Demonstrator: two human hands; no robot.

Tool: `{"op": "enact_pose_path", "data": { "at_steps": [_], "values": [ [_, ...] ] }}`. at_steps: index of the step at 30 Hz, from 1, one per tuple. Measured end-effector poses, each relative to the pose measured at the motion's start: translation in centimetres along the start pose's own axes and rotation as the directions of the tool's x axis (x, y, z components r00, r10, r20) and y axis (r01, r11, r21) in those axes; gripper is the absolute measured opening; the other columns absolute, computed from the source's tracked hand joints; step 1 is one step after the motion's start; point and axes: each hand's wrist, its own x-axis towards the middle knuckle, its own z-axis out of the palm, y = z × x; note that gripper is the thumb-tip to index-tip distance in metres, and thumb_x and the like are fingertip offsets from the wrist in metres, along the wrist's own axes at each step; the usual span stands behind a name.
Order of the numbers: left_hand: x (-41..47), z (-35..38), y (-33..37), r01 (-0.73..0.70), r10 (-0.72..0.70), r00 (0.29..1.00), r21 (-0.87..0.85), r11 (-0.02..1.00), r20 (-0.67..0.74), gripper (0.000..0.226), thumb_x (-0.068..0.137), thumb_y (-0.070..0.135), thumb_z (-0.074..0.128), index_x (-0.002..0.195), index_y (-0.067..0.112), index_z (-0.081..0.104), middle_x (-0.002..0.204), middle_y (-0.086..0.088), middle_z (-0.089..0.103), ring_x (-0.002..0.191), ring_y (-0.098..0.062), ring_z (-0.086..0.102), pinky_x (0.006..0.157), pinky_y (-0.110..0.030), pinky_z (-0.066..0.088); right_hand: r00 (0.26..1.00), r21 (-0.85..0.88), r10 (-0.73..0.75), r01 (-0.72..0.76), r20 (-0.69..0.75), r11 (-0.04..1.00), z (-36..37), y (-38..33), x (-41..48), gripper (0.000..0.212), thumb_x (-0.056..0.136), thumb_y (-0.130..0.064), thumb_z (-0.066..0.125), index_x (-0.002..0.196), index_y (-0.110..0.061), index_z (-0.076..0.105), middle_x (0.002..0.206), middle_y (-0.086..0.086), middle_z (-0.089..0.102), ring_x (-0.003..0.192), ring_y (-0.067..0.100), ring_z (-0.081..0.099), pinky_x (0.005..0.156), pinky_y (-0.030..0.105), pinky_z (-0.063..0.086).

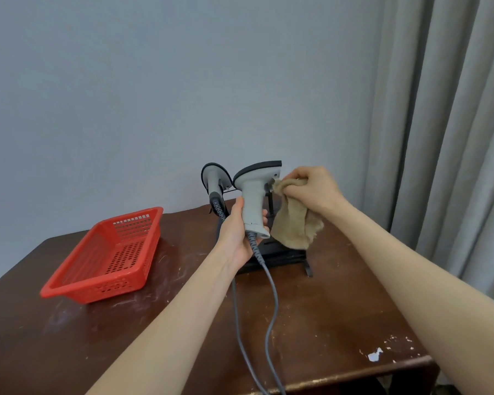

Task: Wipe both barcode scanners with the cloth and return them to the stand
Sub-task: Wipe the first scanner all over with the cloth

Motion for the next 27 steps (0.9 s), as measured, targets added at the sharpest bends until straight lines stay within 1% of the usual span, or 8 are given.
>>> {"op": "enact_pose_path", "data": {
  "at_steps": [3,7,9,13,15,20,24,27],
  "values": [
    [-0.2,0.6,-0.4,-0.003,0.003,1.0,0.007,1.0,0.017,0.038,0.098,0.041,0.044,0.099,0.006,0.059,0.075,-0.009,0.06,0.058,-0.015,0.053,0.049,-0.025,0.046,0.993,0.131,-0.101,0.091,0.068,0.987,0.4,-1.5,-0.6,0.018,0.08,-0.012,0.065,0.091,-0.024,0.072,0.088,-0.011,0.068,0.089,0.005,0.06,0.071,0.01,0.042],
    [-0.2,0.8,-0.7,-0.017,0.017,0.999,0.005,1.0,0.039,0.038,0.099,0.041,0.043,0.09,0.01,0.064,0.07,-0.006,0.068,0.059,-0.018,0.063,0.052,-0.028,0.051,0.874,0.091,-0.145,0.115,0.463,0.989,0.4,-2.9,-2.2,0.023,0.078,-0.009,0.066,0.085,-0.029,0.077,0.084,-0.007,0.07,0.076,-0.004,0.057,0.069,0.008,0.044],
    [-0.1,0.5,-0.7,-0.019,0.019,0.999,-0.005,1.0,0.048,0.04,0.098,0.042,0.043,0.095,0.009,0.066,0.076,-0.008,0.072,0.063,-0.02,0.068,0.055,-0.029,0.055,0.83,0.028,-0.12,0.125,0.545,0.992,0.3,-3.1,-2.3,0.025,0.076,-0.009,0.066,0.08,-0.032,0.076,0.079,-0.005,0.071,0.074,-0.002,0.057,0.069,0.013,0.046],
    [-0.4,1.0,-0.9,-0.013,0.014,0.998,-0.013,1.0,0.069,0.035,0.1,0.037,0.043,0.094,0.01,0.063,0.067,-0.006,0.072,0.058,-0.019,0.068,0.054,-0.03,0.055,0.988,-0.046,-0.106,0.112,0.115,0.993,0.6,-2.6,-0.6,0.022,0.08,-0.012,0.062,0.089,-0.028,0.075,0.092,-0.008,0.071,0.098,0.01,0.061,0.085,0.023,0.048],
    [-0.2,1.1,-0.9,-0.005,0.006,0.998,-0.021,1.0,0.066,0.033,0.099,0.038,0.043,0.096,0.01,0.061,0.064,-0.007,0.069,0.059,-0.02,0.064,0.054,-0.031,0.053,0.99,-0.038,-0.123,0.126,0.075,0.991,0.7,-2.5,-0.4,0.023,0.081,-0.013,0.061,0.092,-0.027,0.076,0.095,-0.01,0.071,0.099,0.009,0.061,0.088,0.024,0.048],
    [0.5,0.7,-0.8,0.021,-0.017,0.997,-0.058,0.998,0.071,0.044,0.1,0.043,0.039,0.096,0.008,0.064,0.073,-0.009,0.07,0.062,-0.02,0.065,0.058,-0.031,0.053,0.837,0.034,-0.128,0.13,0.532,0.991,0.2,-2.9,-2.0,0.023,0.077,-0.011,0.067,0.083,-0.032,0.076,0.068,-0.022,0.067,0.072,-0.01,0.058,0.065,0.007,0.045],
    [0.5,1.3,-0.9,0.053,-0.044,0.996,-0.122,0.991,0.078,0.041,0.1,0.041,0.039,0.098,0.007,0.061,0.069,-0.011,0.066,0.054,-0.02,0.06,0.047,-0.029,0.05,0.967,-0.016,-0.141,0.148,0.213,0.989,0.6,-2.2,-0.5,0.02,0.08,-0.014,0.063,0.082,-0.031,0.072,0.09,-0.01,0.07,0.093,0.01,0.062,0.083,0.028,0.051],
    [0.8,1.1,-0.8,0.097,-0.081,0.994,-0.214,0.972,0.079,0.045,0.1,0.041,0.038,0.099,0.002,0.061,0.07,-0.008,0.056,0.046,-0.013,0.051,0.038,-0.019,0.043,0.995,-0.196,-0.062,0.047,-0.072,0.98,0.4,-1.4,0.2,0.019,0.083,-0.015,0.056,0.089,-0.025,0.07,0.091,-0.006,0.068,0.091,0.017,0.061,0.077,0.032,0.05]
  ]
}}
